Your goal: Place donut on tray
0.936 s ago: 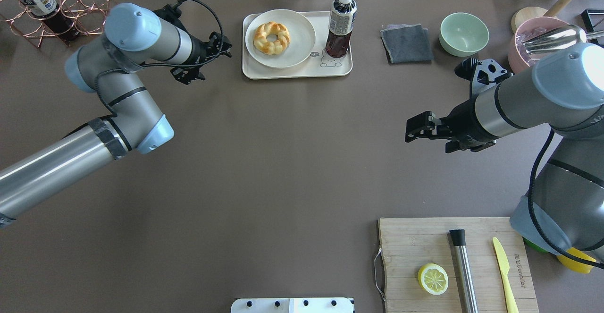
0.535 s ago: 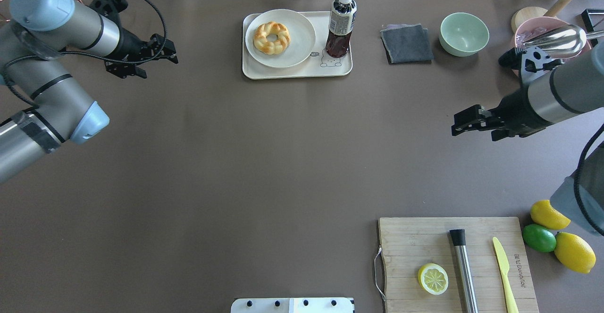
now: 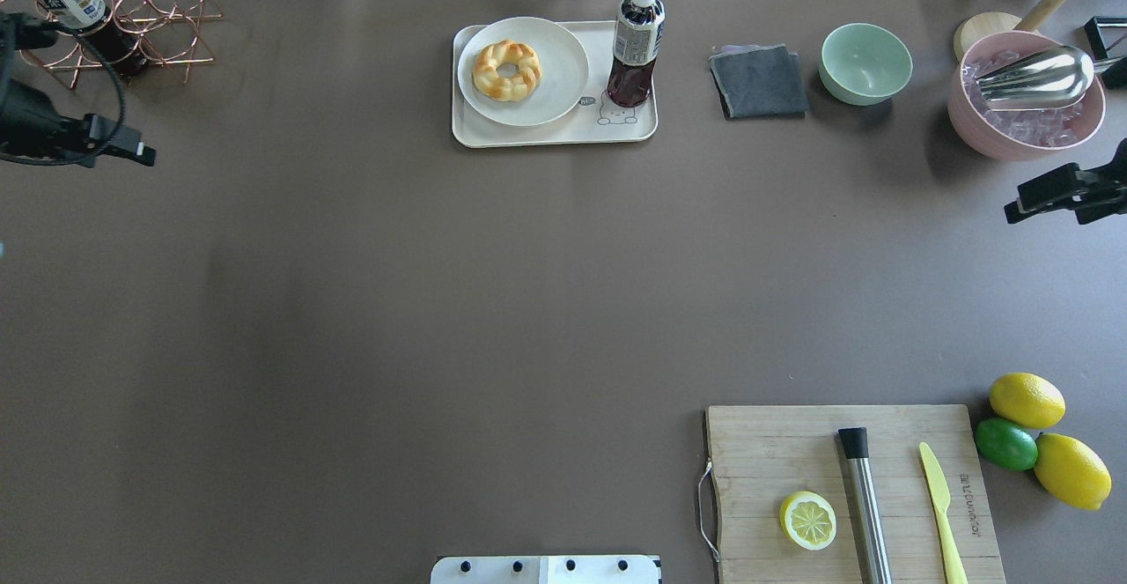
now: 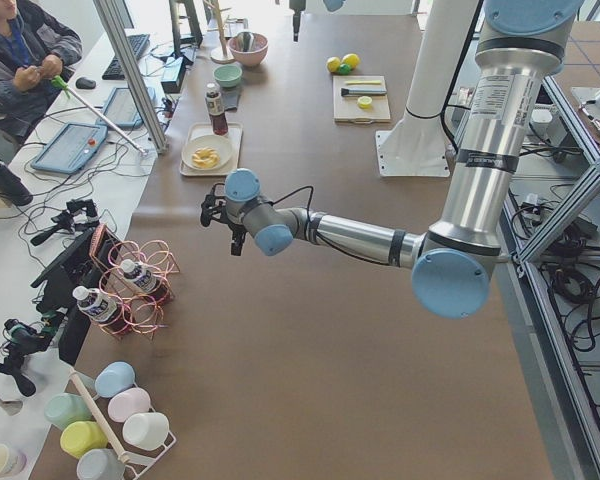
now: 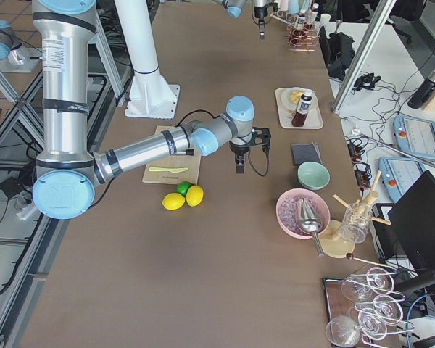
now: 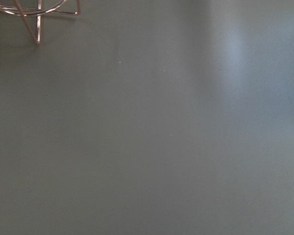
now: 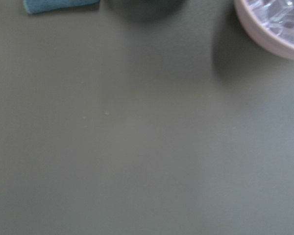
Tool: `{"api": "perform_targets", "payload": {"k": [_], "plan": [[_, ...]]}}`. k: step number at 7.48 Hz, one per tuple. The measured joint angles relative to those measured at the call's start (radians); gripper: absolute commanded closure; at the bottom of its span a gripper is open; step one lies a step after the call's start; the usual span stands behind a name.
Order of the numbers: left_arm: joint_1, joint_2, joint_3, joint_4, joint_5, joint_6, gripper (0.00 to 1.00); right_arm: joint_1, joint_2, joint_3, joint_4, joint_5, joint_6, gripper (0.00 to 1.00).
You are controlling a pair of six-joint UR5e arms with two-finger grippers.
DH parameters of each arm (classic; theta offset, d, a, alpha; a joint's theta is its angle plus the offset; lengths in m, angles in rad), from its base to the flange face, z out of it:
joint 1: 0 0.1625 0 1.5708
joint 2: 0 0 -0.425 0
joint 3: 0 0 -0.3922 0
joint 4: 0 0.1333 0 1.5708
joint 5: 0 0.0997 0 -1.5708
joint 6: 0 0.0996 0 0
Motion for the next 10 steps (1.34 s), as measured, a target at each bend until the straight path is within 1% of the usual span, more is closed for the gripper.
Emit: {"api": "perform_targets", "payload": {"k": [1,3,4,5,6,7,8,9,10], "plan": [[-0.073,0.083,-0.026,0.001,-0.056,0.157,0.02,0.071,-0.012,-0.054,-0.001,0.018,-0.110,0.00],[-0.197,0.205,-0.039,0.006,-0.187,0.417,0.02,0.196,-0.018,-0.173,-0.001,0.026,-0.295,0.00],[-0.252,0.257,-0.040,0.026,-0.234,0.537,0.02,0.251,-0.015,-0.245,-0.001,0.027,-0.404,0.00],[-0.293,0.296,-0.042,0.063,-0.258,0.644,0.02,0.296,-0.015,-0.292,-0.003,0.028,-0.485,0.00],[-0.326,0.316,-0.056,0.139,-0.269,0.722,0.02,0.332,-0.017,-0.321,-0.007,0.027,-0.547,0.00],[-0.349,0.323,-0.092,0.254,-0.269,0.787,0.02,0.357,-0.018,-0.340,-0.010,0.027,-0.593,0.00],[-0.368,0.323,-0.150,0.399,-0.248,0.847,0.02,0.372,-0.019,-0.349,-0.012,0.022,-0.617,0.00],[-0.380,0.320,-0.202,0.517,-0.190,0.906,0.02,0.377,-0.019,-0.354,-0.013,0.017,-0.628,0.00],[-0.395,0.314,-0.232,0.608,-0.129,0.967,0.02,0.380,-0.018,-0.360,-0.013,0.010,-0.634,0.00]]}}
